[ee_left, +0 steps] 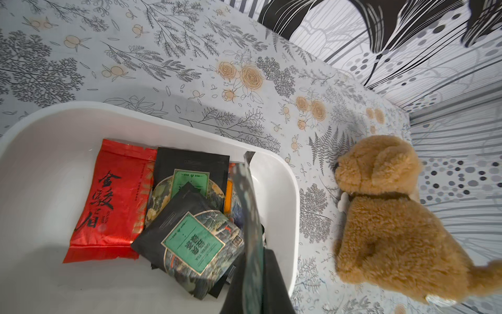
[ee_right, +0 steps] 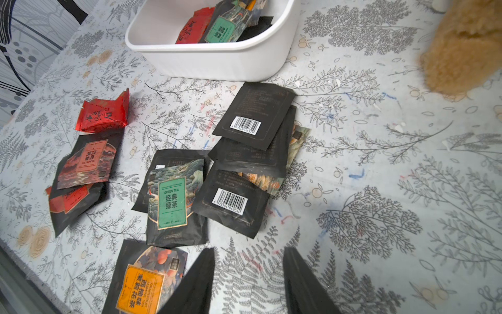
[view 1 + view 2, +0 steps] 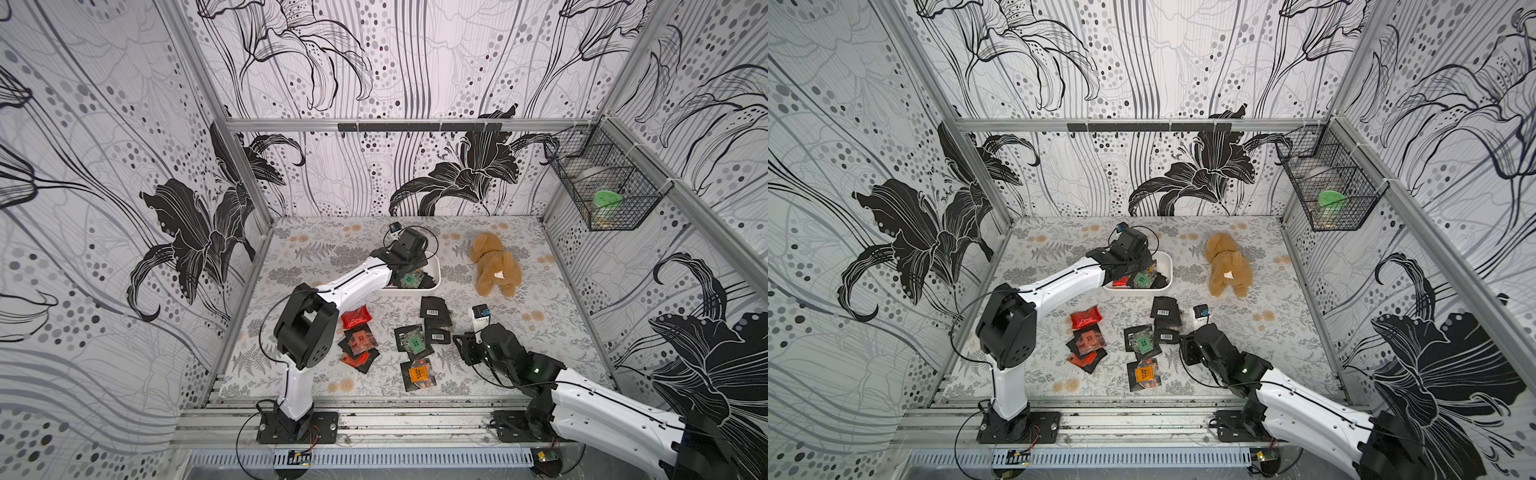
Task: Put the tea bags into the storage box
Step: Place the tea bag in the storage box.
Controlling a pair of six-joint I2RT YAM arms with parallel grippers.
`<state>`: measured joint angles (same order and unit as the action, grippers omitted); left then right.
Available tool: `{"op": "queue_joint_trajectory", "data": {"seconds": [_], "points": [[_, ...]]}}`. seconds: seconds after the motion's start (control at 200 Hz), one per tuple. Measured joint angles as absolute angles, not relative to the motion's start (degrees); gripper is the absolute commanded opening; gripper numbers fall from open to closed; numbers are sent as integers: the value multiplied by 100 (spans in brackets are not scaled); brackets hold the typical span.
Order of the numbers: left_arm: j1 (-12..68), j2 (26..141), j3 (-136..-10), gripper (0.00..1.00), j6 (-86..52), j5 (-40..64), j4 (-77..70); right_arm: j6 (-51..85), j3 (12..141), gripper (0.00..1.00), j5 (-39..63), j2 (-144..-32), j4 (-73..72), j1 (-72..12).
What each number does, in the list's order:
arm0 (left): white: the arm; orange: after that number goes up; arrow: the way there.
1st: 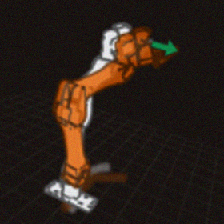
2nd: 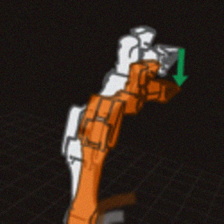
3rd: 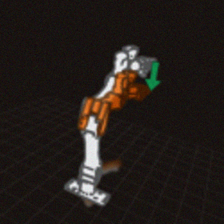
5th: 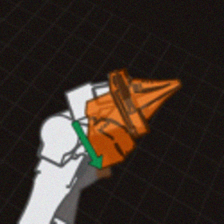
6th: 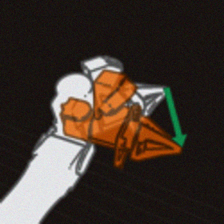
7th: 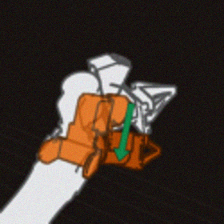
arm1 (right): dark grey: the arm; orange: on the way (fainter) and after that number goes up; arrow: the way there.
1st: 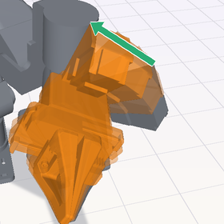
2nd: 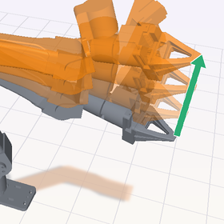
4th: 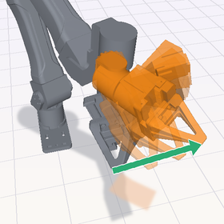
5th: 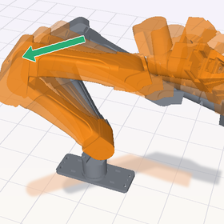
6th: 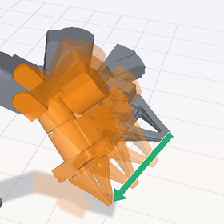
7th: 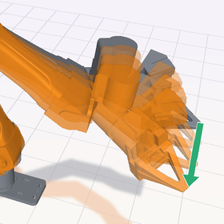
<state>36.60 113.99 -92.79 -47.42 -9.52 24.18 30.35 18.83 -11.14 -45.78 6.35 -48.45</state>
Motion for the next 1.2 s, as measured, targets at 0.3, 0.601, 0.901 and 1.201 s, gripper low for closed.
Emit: {"op": "queue_joint_trajectory", "data": {"seconds": [0.3, 0.601, 0.901, 1.201], "points": [[3505, 11819, -9332, 48, -4772, -1269, 2799, 3033, 1883, 48, -993, -4578, 580, -4845], [3483, 10226, -8193, 68, -4742, -2012, 2788, 3035, 1863, 49, -738, -4536, 445, -4845], [4211, 8337, -6281, 65, -4921, -1900, 2676, 3599, 1859, 49, -71, -4536, 432, -4845], [5411, 7507, -4731, 62, -5666, -1299, 2322, 4281, 1791, 27, 781, -5052, 276, -4845]]}}
